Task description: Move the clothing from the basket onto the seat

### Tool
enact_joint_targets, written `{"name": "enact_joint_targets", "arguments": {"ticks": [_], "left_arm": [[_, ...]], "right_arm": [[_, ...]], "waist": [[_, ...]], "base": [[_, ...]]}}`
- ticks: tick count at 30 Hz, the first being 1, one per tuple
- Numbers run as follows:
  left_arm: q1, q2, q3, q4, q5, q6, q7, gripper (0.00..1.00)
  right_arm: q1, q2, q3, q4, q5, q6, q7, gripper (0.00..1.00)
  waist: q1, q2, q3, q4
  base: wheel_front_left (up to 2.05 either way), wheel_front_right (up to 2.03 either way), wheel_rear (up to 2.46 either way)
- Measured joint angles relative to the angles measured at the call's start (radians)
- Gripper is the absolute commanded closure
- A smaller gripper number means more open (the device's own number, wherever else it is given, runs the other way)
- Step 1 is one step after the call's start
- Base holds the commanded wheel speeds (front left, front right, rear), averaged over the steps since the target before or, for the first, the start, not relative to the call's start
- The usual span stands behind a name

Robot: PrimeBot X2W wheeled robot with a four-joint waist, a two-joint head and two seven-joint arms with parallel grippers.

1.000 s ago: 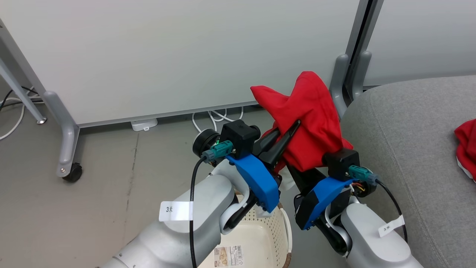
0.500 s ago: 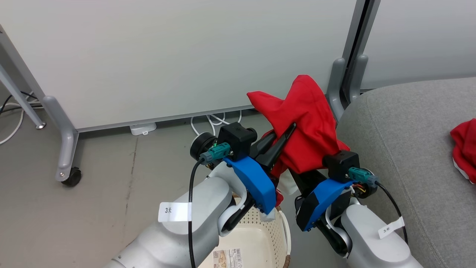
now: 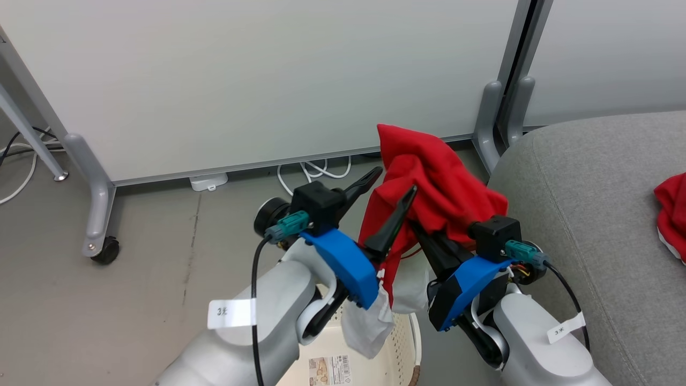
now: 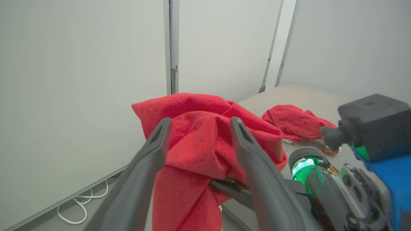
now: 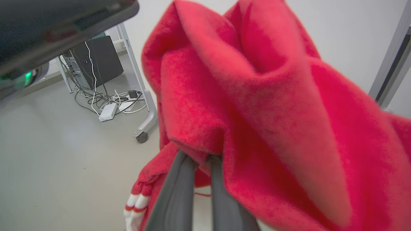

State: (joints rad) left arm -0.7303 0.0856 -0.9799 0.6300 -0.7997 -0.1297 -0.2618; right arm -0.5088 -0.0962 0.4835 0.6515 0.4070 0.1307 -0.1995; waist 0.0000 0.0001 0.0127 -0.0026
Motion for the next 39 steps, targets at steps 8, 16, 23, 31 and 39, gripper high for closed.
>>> {"name": "enact_joint_targets", "arguments": {"ticks": [8,16,23,31,39], "left_arm": [[0.133,0.044,0.144,-0.079,0.087,0.0,0.0,0.0],[0.328,0.084,0.327,-0.199,0.231,0.0,0.0,0.0],[0.466,0.078,0.475,-0.266,0.347,0.0,0.0,0.0],[0.563,0.068,0.549,-0.308,0.41,0.0,0.0,0.0],[0.576,0.06,0.568,-0.329,0.433,0.0,0.0,0.0]], "right_arm": [[0.001,-0.001,-0.015,-0.004,-0.003,0.0,-0.004,1.0],[0.002,-0.002,-0.03,-0.017,-0.013,0.0,-0.004,1.0],[0.005,-0.005,-0.044,-0.029,-0.023,0.0,-0.001,1.0],[0.012,-0.005,-0.056,-0.04,-0.03,0.0,0.003,1.0],[0.018,-0.005,-0.072,-0.049,-0.039,0.0,0.006,1.0]], "waist": [[0.0,0.0,0.009,0.006],[0.0,0.0,0.023,0.01],[0.0,0.0,0.033,0.012],[0.0,0.0,0.039,0.002],[0.0,0.0,0.045,-0.01]], "base": [[0.0,0.0,0.0],[0.0,0.0,0.0],[0.0,0.0,0.0],[0.0,0.0,0.0],[0.0,0.0,0.0]]}}
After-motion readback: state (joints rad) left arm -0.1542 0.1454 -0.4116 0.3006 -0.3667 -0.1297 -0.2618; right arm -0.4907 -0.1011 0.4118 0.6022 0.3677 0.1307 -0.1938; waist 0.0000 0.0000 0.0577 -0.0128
